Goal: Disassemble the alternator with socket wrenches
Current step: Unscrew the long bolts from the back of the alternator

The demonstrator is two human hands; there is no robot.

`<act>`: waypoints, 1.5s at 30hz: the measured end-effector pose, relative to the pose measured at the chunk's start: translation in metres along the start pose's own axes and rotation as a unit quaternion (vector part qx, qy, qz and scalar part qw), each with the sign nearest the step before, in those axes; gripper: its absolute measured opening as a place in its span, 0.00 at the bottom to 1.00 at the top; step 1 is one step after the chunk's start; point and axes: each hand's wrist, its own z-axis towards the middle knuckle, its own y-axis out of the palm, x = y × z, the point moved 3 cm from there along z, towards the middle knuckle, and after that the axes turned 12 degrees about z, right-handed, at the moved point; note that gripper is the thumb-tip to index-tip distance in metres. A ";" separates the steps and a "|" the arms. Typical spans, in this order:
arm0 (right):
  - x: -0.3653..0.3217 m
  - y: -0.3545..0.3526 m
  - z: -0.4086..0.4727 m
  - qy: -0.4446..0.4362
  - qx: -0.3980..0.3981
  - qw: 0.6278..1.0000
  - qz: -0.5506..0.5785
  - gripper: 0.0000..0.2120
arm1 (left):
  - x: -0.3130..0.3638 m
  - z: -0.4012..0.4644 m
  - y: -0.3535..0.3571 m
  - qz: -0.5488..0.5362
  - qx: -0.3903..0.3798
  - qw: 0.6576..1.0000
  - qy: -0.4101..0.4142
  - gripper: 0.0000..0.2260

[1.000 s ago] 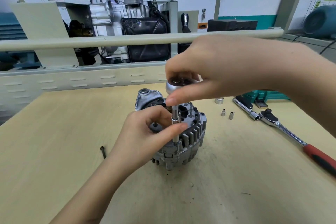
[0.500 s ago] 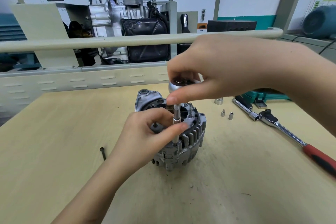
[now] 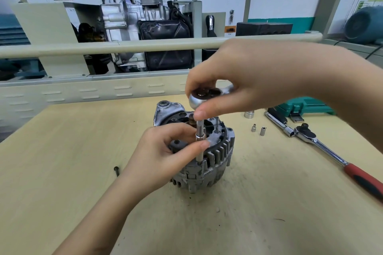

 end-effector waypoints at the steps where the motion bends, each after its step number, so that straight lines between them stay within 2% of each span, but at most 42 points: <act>1: 0.000 0.000 0.000 0.007 0.004 1.000 -0.011 0.24 | 0.001 0.000 0.000 0.009 0.016 1.000 0.003 0.07; 3: 0.000 0.001 0.000 0.015 0.010 0.999 -0.032 0.27 | 0.002 0.001 0.002 0.016 0.031 0.999 0.008 0.10; 5: 0.000 0.001 0.000 0.010 0.013 0.999 -0.031 0.27 | 0.002 0.001 0.004 0.015 0.032 0.999 0.006 0.10; 8: 0.002 0.000 -0.002 0.006 0.013 1.000 -0.007 0.23 | -0.002 0.001 0.003 -0.011 0.000 1.000 -0.008 0.05; 12: 0.002 0.000 -0.003 -0.001 0.009 1.000 0.012 0.19 | -0.005 0.000 0.001 -0.021 -0.051 0.998 -0.024 0.09; 16: -0.001 0.001 -0.002 -0.008 0.007 1.000 0.003 0.18 | -0.004 0.000 0.002 -0.011 -0.024 0.999 -0.020 0.12; 21: -0.002 0.003 0.000 0.028 0.023 0.998 -0.047 0.30 | -0.002 0.001 0.005 0.017 0.018 0.999 -0.027 0.09; 25: -0.001 0.003 0.001 0.010 0.027 0.999 -0.035 0.25 | -0.004 0.000 0.004 0.014 -0.019 0.999 -0.037 0.14; 28: -0.001 0.003 0.002 -0.001 0.017 1.000 -0.001 0.22 | -0.004 0.000 0.006 -0.010 -0.069 0.997 -0.045 0.05; 31: -0.003 0.003 0.002 -0.013 0.009 1.000 0.015 0.19 | -0.004 0.000 0.005 -0.008 -0.071 0.997 -0.041 0.05; 35: -0.004 0.002 0.002 -0.003 0.010 1.000 0.007 0.21 | -0.002 -0.001 0.005 0.044 -0.025 0.999 -0.007 0.18; 37: -0.005 0.002 0.003 0.006 0.020 0.999 -0.025 0.24 | -0.001 0.000 0.006 0.051 -0.007 0.999 0.000 0.21; 40: -0.004 0.003 0.004 0.010 0.028 0.998 -0.048 0.26 | -0.001 0.002 0.008 0.008 -0.014 1.000 -0.025 0.16; 45: 0.000 0.003 0.004 -0.004 0.019 1.000 0.010 0.19 | -0.006 0.002 0.004 -0.034 -0.057 0.996 -0.065 0.08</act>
